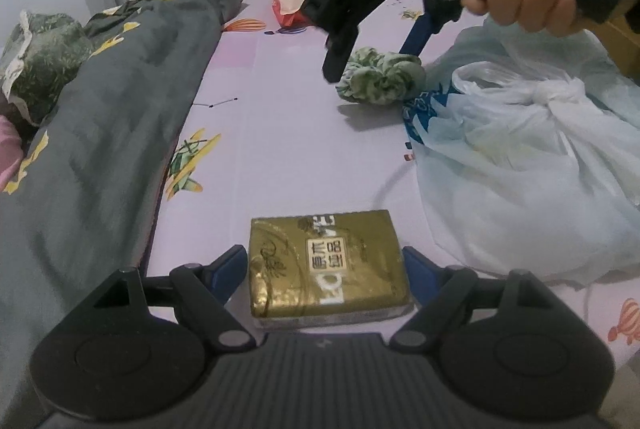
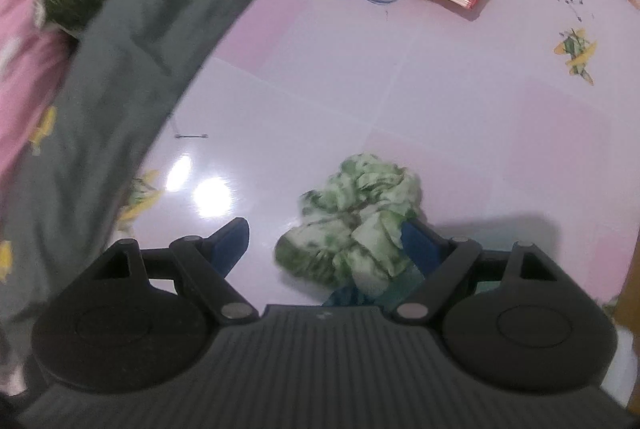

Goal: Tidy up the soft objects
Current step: 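Close the right gripper on the green floral scrunchie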

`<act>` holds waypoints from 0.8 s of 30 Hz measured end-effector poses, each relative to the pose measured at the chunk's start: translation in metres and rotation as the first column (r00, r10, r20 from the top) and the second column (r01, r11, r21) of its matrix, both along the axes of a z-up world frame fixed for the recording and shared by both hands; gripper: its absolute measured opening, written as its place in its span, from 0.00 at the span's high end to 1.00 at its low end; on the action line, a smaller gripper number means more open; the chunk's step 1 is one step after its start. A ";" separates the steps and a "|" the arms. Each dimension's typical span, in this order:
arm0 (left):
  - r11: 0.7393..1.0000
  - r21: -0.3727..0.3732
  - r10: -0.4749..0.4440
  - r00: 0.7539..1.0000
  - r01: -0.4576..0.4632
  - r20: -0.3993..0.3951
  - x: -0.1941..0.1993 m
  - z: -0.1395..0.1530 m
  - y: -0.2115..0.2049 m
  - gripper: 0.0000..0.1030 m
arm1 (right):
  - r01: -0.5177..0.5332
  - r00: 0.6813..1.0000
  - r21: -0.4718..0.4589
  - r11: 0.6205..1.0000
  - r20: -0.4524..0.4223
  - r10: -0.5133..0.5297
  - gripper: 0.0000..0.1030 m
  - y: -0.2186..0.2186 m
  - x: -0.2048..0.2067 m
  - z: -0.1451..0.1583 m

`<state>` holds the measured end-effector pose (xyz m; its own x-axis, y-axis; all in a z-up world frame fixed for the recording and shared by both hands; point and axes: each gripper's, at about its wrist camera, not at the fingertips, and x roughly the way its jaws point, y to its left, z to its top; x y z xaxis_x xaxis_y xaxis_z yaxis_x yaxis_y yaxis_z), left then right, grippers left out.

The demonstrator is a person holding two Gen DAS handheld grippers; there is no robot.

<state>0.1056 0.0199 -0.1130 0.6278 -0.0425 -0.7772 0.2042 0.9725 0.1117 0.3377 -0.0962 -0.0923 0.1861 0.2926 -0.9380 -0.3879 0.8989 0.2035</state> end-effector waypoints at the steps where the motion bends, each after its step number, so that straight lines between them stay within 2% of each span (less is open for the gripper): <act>1: 1.000 0.006 -0.003 1.000 0.003 0.003 0.001 0.000 0.000 0.19 | -0.004 1.000 -0.008 1.000 0.002 0.004 0.16 0.002 0.001 -0.003; 7: 1.000 0.012 -0.005 1.000 0.005 0.013 0.007 -0.002 -0.001 0.19 | -0.005 1.000 -0.047 0.999 -0.021 0.004 0.16 0.005 0.007 -0.017; 11: 1.000 0.011 -0.009 1.000 0.009 0.016 0.009 -0.003 0.000 0.18 | -0.006 1.000 -0.059 0.998 0.000 0.006 0.16 0.005 0.007 -0.019; 14: 1.000 0.018 -0.011 1.000 0.010 0.011 0.008 -0.002 0.000 0.18 | 0.006 1.000 -0.055 0.998 0.020 -0.005 0.20 0.006 0.006 -0.018; 17: 1.000 0.020 -0.005 1.000 0.005 0.006 0.007 -0.001 0.000 0.19 | 0.025 0.999 -0.048 0.999 0.035 -0.024 0.36 0.005 0.004 -0.014; 19: 1.000 0.021 -0.002 1.000 0.002 0.006 0.006 -0.001 0.000 0.19 | 0.038 0.999 -0.030 0.999 0.028 -0.037 0.52 0.003 0.004 -0.012; 22: 1.000 0.021 0.003 1.000 -0.003 0.005 0.005 -0.001 0.000 0.18 | 0.063 0.998 0.007 0.998 0.005 -0.063 0.64 -0.003 0.003 -0.010; 24: 1.000 0.022 0.008 1.000 -0.008 0.002 0.006 -0.001 0.000 0.17 | 0.082 0.997 0.033 0.996 -0.003 -0.082 0.68 -0.007 0.001 -0.009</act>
